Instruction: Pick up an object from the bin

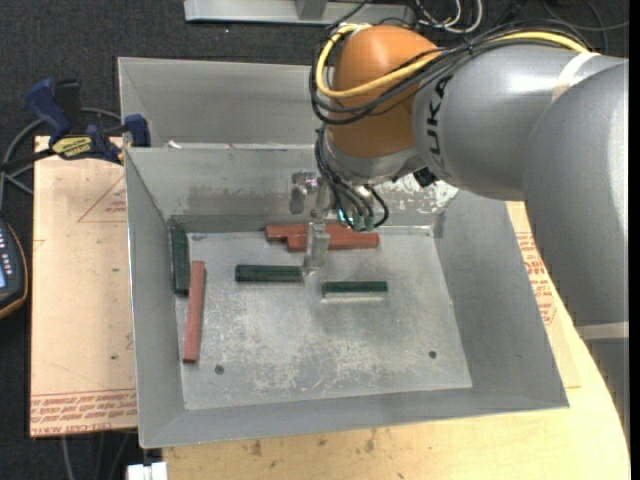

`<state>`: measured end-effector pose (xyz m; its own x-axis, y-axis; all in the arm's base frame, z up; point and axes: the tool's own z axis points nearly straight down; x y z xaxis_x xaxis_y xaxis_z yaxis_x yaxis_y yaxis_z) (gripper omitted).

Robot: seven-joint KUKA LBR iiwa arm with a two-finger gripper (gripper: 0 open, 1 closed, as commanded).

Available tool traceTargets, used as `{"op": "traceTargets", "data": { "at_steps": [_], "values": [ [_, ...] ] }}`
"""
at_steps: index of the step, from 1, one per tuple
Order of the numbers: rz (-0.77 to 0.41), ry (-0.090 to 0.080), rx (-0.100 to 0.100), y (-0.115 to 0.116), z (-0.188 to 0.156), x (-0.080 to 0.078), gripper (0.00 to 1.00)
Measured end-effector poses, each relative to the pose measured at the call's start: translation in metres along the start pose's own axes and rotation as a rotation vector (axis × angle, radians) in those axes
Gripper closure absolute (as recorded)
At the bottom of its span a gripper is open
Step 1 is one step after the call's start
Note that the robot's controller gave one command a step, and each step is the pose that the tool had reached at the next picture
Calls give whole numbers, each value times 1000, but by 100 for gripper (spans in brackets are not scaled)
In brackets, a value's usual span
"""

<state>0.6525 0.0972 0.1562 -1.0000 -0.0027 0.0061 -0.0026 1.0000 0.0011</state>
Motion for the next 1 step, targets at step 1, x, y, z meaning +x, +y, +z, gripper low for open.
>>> {"op": "traceTargets", "data": {
  "at_steps": [1],
  "values": [
    [234,-13,-3,-25,85,6,0]
  ]
}}
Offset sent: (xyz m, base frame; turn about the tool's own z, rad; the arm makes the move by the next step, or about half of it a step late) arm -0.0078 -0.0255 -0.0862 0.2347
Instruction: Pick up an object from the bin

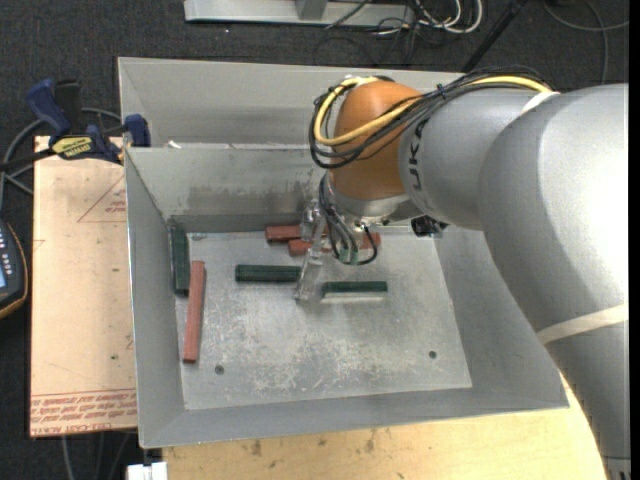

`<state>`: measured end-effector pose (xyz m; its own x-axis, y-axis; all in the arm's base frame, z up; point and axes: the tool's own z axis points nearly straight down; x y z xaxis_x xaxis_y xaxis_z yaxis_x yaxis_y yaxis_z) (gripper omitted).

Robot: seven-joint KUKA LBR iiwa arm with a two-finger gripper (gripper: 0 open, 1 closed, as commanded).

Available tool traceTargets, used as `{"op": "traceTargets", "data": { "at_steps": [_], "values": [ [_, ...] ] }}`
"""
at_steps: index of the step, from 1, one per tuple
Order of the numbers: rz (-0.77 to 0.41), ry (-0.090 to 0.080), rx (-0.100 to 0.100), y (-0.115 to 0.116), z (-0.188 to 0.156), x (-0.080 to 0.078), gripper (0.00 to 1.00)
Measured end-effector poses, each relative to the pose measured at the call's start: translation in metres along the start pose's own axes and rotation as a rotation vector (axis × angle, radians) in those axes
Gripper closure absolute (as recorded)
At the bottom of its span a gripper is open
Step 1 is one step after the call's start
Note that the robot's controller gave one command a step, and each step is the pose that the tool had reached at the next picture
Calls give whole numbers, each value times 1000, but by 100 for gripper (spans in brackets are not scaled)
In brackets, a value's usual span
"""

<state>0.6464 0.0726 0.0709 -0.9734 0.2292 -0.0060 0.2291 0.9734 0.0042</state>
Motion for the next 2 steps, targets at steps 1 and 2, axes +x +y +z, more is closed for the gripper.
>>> {"op": "traceTargets", "data": {
  "at_steps": [1,2],
  "values": [
    [25,10,6,34,-1,2,0],
    [27,-1,0,34,-2,-1,100]
  ]
}}
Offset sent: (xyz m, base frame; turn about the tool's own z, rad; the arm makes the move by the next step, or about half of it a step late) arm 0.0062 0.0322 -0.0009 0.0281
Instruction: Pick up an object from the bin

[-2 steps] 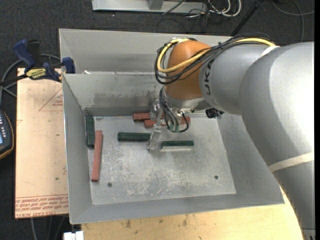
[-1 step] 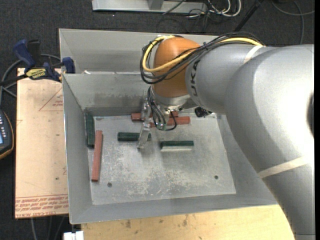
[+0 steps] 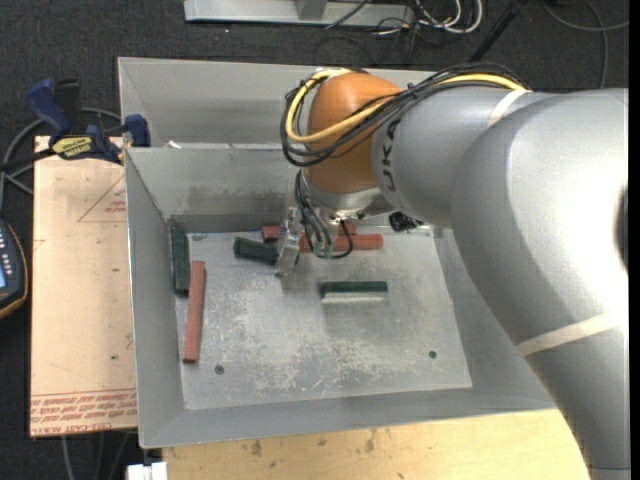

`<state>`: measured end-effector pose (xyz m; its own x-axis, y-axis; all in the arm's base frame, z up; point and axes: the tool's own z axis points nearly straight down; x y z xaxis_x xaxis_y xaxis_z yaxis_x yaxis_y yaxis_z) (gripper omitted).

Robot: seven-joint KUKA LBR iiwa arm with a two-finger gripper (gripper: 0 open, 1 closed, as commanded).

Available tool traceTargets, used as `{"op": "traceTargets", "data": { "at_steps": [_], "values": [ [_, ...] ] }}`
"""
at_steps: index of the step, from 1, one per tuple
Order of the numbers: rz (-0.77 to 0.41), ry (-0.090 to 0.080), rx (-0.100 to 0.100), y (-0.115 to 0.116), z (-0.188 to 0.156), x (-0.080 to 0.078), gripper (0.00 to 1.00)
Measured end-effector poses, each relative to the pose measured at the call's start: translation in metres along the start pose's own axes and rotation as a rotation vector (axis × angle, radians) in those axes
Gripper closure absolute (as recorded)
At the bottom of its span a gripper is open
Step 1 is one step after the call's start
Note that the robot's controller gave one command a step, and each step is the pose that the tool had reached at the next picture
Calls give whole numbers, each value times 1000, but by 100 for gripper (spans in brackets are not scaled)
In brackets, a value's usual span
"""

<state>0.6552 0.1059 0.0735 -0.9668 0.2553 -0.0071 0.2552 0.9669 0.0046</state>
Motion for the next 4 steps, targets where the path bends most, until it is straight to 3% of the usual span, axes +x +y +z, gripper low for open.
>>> {"op": "traceTargets", "data": {
  "at_steps": [1,2,3,4],
  "values": [
    [-1,11,3,0,3,3,0],
    [-1,4,1,0,1,1,100],
    [-1,11,4,0,3,3,0],
    [0,4,2,0,1,1,100]
  ]
}}
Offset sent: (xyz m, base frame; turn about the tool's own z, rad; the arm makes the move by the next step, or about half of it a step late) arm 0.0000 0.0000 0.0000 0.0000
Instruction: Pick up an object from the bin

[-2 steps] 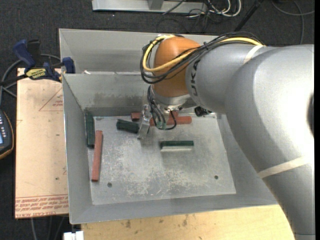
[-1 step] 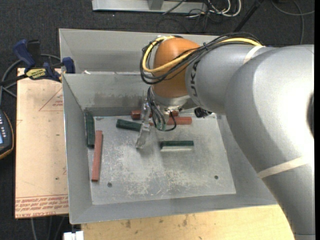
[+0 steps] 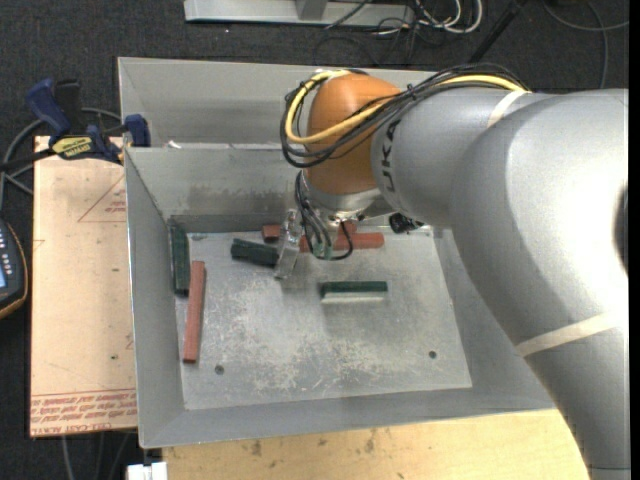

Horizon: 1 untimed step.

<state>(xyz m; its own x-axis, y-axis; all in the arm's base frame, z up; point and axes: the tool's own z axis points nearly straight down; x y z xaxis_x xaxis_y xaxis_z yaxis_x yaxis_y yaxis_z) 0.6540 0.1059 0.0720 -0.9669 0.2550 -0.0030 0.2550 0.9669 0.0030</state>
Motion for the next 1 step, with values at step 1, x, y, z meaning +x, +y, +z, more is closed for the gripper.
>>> {"op": "traceTargets", "data": {
  "at_steps": [1],
  "values": [
    [-1,7,2,0,1,2,0]
  ]
}}
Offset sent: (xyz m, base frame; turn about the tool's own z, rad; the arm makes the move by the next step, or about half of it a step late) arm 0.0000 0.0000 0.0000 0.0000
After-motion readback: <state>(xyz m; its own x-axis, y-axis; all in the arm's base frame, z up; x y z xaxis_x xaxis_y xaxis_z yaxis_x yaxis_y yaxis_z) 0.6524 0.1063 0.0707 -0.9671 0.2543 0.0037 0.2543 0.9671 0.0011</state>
